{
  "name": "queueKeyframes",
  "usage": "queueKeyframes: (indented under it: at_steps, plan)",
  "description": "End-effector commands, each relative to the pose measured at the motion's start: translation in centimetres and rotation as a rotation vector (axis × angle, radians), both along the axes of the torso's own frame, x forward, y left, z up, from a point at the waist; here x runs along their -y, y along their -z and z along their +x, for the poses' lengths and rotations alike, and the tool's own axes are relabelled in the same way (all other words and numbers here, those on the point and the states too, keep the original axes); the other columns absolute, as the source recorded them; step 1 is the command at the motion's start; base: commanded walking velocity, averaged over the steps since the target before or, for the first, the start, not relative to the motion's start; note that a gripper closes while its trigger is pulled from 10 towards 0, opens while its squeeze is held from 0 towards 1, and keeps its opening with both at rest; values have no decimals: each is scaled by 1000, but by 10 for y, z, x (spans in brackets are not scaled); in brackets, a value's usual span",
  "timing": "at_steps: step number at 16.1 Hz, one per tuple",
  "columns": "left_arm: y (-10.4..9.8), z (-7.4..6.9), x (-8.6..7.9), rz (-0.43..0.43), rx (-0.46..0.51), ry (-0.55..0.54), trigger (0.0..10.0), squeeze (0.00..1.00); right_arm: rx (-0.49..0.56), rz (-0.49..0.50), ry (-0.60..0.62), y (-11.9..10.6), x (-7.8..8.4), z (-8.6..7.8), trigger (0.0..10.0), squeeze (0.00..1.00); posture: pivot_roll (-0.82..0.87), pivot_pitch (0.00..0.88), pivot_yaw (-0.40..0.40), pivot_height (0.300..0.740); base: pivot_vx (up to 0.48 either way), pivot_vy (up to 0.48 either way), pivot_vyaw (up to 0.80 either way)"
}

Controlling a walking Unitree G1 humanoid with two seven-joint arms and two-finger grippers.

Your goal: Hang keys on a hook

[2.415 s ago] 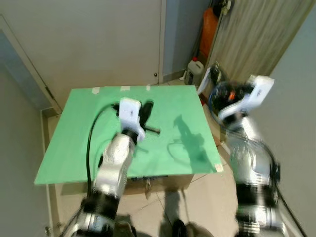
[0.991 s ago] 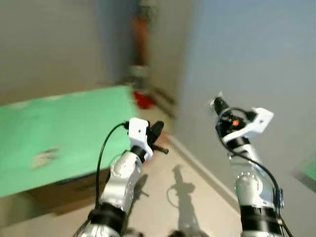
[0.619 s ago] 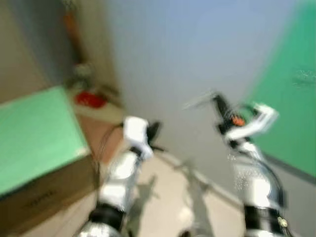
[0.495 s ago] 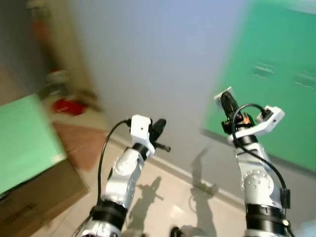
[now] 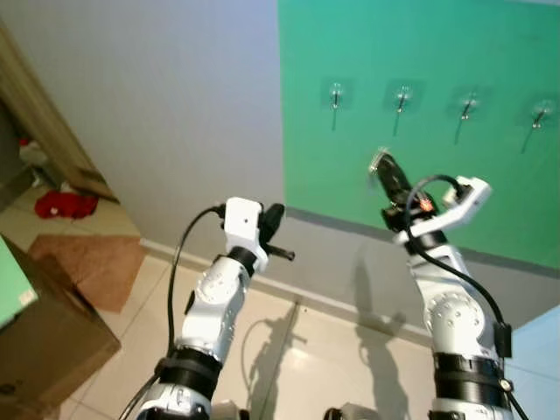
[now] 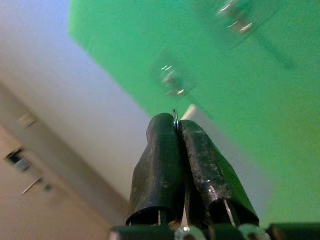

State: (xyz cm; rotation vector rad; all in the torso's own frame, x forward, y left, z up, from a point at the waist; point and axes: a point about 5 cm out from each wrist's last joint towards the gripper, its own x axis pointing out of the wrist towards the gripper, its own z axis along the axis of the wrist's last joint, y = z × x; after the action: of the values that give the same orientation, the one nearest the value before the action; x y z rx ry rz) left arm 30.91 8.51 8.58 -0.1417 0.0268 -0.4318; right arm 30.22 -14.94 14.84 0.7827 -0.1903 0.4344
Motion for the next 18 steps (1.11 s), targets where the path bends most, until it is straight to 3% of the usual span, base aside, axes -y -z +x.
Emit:
queueKeyframes:
  at_steps: [1, 4, 5, 8, 10, 11, 18]
  plan:
    - [-5, 2, -4, -14, 12, -1, 10000, 0, 19, 6, -29, -6, -3, 3, 10000, 0, 10, 77, 33, 740, 0, 0, 0]
    - [-10, 2, -5, -28, 33, 4, 10000, 0, 30, -30, -125, -10, -12, 5, 10000, 0, 15, 71, 27, 740, 185, 0, -533]
    - [-11, 2, -4, -36, 36, 3, 10000, 0, 19, -153, -155, -4, -23, 3, 10000, 0, 17, 70, 26, 740, 289, 0, 0]
    - [-12, 1, -2, -44, 38, 8, 10000, 0, 63, -178, -276, 1, -36, -5, 10000, 0, 19, 70, 28, 740, 292, 0, 0]
    - [-12, -1, 0, -48, 36, 18, 10000, 0, 38, -193, -259, 4, -39, -6, 10000, 0, 21, 76, 32, 740, 292, 0, 353]
    - [-11, -2, 1, -46, 35, 23, 10000, 0, 30, -256, -270, 8, -42, -6, 10000, 0, 20, 78, 34, 740, 292, 0, 0]
    - [-11, -4, 1, -45, 28, 31, 10000, 0, 92, -261, -243, -1, -41, -6, 10000, 0, 23, 87, 38, 740, 282, 0, 0]
